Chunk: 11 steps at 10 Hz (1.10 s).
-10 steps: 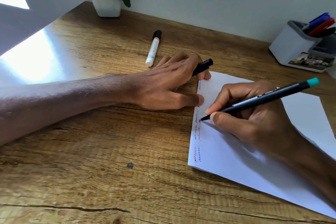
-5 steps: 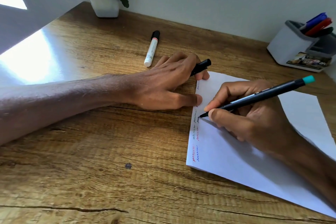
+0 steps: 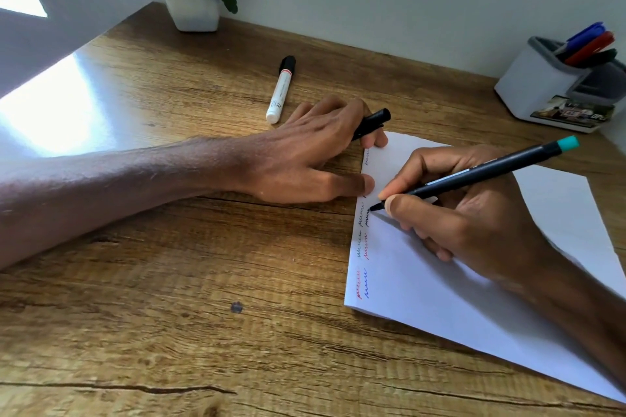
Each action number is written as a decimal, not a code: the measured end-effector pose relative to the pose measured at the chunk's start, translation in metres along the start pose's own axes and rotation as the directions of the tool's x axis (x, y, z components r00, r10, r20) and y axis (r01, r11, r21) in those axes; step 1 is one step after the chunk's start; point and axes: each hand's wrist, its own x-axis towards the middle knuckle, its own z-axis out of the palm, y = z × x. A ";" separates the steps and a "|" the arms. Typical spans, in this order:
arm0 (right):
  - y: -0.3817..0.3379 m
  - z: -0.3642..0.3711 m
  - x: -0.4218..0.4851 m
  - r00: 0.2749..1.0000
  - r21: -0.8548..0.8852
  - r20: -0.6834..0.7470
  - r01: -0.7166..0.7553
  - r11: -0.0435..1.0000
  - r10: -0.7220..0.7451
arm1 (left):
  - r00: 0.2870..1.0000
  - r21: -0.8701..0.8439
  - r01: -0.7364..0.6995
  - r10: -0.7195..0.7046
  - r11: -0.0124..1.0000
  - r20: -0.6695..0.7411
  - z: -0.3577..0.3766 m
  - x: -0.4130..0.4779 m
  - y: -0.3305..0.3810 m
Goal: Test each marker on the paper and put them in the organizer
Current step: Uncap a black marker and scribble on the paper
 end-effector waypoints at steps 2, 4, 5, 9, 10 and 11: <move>0.004 -0.002 -0.001 0.999 0.041 -0.018 -0.026 0.999 0.026 | 1.000 0.011 -0.011 0.011 1.000 0.006 0.000 0.001 -0.003; 0.007 -0.005 0.000 0.999 0.031 -0.030 -0.041 0.999 0.042 | 1.000 0.011 -0.011 0.010 1.000 0.017 0.002 0.003 -0.004; 0.007 -0.005 0.000 0.998 0.009 -0.039 -0.053 0.999 0.053 | 1.000 0.021 -0.005 0.005 1.000 0.016 0.000 0.004 -0.006; 0.009 -0.019 0.005 0.952 0.237 -0.296 0.002 0.972 0.070 | 0.992 -0.095 -0.126 0.124 0.987 -0.036 -0.015 0.003 0.002; 0.007 -0.023 0.003 0.952 0.260 -0.306 0.063 0.964 0.020 | 0.979 -0.078 -0.176 0.166 0.981 -0.116 -0.012 0.003 0.002; 0.005 -0.024 0.002 0.952 0.255 -0.302 0.121 0.959 -0.040 | 0.966 -0.030 -0.214 0.207 0.976 -0.157 -0.012 0.004 0.002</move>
